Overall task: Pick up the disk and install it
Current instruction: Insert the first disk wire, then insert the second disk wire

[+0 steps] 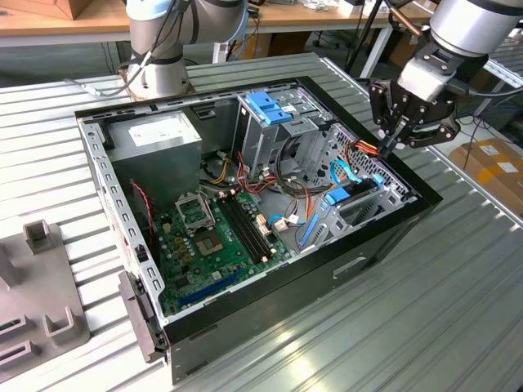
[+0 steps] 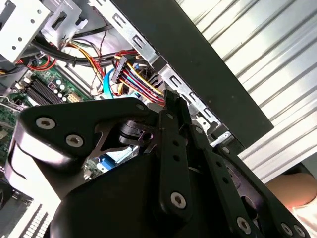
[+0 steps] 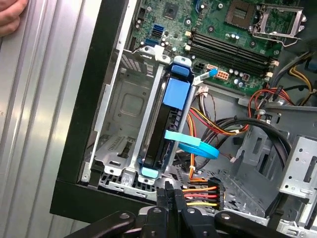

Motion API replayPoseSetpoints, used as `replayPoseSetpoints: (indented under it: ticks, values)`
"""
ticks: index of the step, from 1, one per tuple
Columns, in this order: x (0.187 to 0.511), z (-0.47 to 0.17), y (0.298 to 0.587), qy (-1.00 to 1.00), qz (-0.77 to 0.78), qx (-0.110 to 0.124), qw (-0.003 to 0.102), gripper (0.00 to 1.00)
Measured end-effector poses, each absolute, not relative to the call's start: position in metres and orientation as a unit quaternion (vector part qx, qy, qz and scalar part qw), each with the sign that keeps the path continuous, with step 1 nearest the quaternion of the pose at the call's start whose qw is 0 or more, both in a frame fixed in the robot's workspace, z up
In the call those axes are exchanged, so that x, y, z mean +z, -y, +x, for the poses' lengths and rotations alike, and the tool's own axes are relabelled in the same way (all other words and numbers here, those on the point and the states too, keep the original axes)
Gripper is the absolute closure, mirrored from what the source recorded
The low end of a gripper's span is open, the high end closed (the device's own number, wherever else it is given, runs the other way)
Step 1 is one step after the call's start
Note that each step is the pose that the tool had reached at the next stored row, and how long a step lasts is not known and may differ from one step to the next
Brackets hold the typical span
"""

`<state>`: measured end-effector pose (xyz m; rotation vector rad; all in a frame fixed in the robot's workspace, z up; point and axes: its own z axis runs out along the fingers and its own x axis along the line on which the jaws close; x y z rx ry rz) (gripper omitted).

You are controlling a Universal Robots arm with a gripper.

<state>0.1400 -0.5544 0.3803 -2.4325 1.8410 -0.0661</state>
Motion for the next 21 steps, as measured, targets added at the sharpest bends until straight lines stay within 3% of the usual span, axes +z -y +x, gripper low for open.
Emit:
replayPoseSetpoints:
  ticks: [21]
  values:
    - [0.378,0.117,0.554,-0.687,-0.725,-0.024,0.046,0.83]
